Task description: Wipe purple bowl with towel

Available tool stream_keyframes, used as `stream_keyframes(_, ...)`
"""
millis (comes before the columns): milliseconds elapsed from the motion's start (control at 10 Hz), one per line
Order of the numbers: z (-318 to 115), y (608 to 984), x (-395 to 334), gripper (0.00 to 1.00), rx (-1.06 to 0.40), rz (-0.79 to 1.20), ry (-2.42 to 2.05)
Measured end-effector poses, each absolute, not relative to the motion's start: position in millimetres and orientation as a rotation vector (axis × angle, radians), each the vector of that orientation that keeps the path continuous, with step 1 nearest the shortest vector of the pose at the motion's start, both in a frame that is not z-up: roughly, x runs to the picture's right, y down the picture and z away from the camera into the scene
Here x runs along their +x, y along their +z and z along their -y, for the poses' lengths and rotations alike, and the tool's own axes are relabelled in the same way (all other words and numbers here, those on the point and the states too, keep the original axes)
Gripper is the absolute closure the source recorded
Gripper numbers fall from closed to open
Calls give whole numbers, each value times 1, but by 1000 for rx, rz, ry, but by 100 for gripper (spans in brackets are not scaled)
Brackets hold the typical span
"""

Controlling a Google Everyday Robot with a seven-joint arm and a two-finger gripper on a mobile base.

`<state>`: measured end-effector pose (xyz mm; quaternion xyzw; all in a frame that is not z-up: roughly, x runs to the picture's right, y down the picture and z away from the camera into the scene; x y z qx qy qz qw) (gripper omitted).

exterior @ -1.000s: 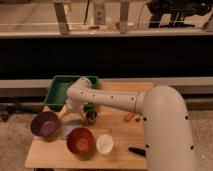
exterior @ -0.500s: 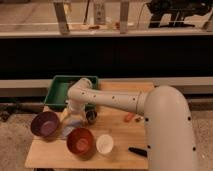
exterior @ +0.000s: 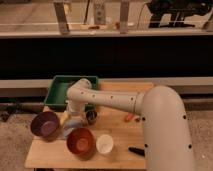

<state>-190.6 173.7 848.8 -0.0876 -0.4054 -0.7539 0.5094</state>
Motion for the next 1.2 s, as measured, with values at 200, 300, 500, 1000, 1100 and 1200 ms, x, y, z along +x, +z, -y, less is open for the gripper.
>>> stream_keyframes(200,-181,846,-193,20,-244,1046,-1863)
stream_keyframes(300,-182,846,-191,20,-250,1053,-1869)
stream_keyframes(500,-187,845,-196,20,-259,1070,-1893)
stream_keyframes(1000,-203,845,-204,32,-301,1054,-1956)
stream_keyframes(1100,-206,845,-204,42,-314,1057,-1964)
stream_keyframes(1200,-207,845,-204,54,-323,1059,-1967)
